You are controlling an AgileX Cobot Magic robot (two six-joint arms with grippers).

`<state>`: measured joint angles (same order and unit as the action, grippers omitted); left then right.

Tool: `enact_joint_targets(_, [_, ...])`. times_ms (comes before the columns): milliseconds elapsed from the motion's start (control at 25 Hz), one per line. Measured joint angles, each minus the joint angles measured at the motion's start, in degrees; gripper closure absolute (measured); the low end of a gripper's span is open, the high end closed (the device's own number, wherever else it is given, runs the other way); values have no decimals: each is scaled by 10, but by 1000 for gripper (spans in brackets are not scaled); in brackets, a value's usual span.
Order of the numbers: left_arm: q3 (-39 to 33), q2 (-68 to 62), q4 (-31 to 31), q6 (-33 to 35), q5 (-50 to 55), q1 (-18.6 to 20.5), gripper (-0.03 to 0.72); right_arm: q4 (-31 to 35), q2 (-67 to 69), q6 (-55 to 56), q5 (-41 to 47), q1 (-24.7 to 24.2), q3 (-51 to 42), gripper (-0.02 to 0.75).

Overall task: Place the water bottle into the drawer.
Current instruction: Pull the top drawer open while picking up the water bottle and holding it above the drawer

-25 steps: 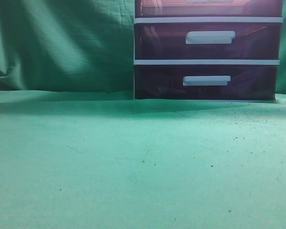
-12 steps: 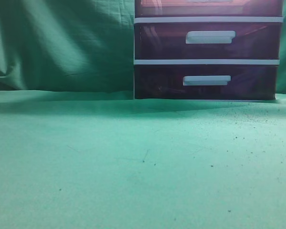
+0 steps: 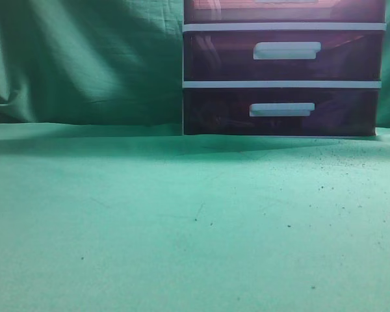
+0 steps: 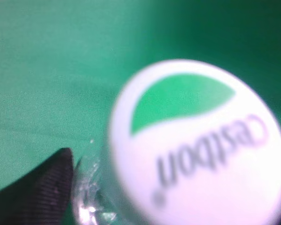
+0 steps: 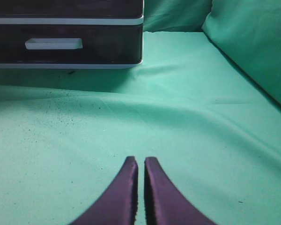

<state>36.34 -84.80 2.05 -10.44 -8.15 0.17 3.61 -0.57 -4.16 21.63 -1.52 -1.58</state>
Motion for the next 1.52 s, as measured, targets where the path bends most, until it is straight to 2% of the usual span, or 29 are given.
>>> enact_joint_targets(120, [9, -18, 28, -1, -4, 0, 319, 0, 0, 0, 0, 0, 0, 738])
enact_joint_targets(200, [11, -20, 65, -1, -10, 0, 395, 0, 0, 0, 0, 0, 0, 738])
enact_joint_targets(320, [12, -20, 102, -1, -12, 0, 393, 0, 0, 0, 0, 0, 0, 738])
enact_joint_targets(520, [15, 42, 115, -1, 45, -9, 393, 0, 0, 0, 0, 0, 0, 738])
enact_joint_targets(600, [38, 80, 115, -1, 107, -33, 393, 0, 0, 0, 0, 0, 0, 738])
enact_joint_targets(800, [147, 158, 100, -2, 299, -126, 393, 0, 0, 0, 0, 0, 0, 738])
enact_joint_targets(960, [214, 198, 86, -2, 376, -190, 393, 0, 0, 0, 0, 0, 0, 738])
enact_joint_targets(1160, [227, 218, 72, -2, 419, -223, 393, 0, 0, 0, 0, 0, 0, 738])
enact_joint_targets(1200, [227, 218, 65, -2, 428, -225, 393, 0, 0, 0, -3, 0, 0, 690])
enact_joint_targets(1240, [227, 218, 58, -2, 439, -226, 393, 2, 0, 0, -11, 0, 0, 690])
enact_joint_targets(1360, [227, 218, 21, -2, 463, -226, 393, 29, 0, 15, -81, 0, -1, 690])
enact_joint_targets(1520, [227, 218, -23, 13, 476, -227, 393, 69, 0, 38, -292, 0, -1, 690])
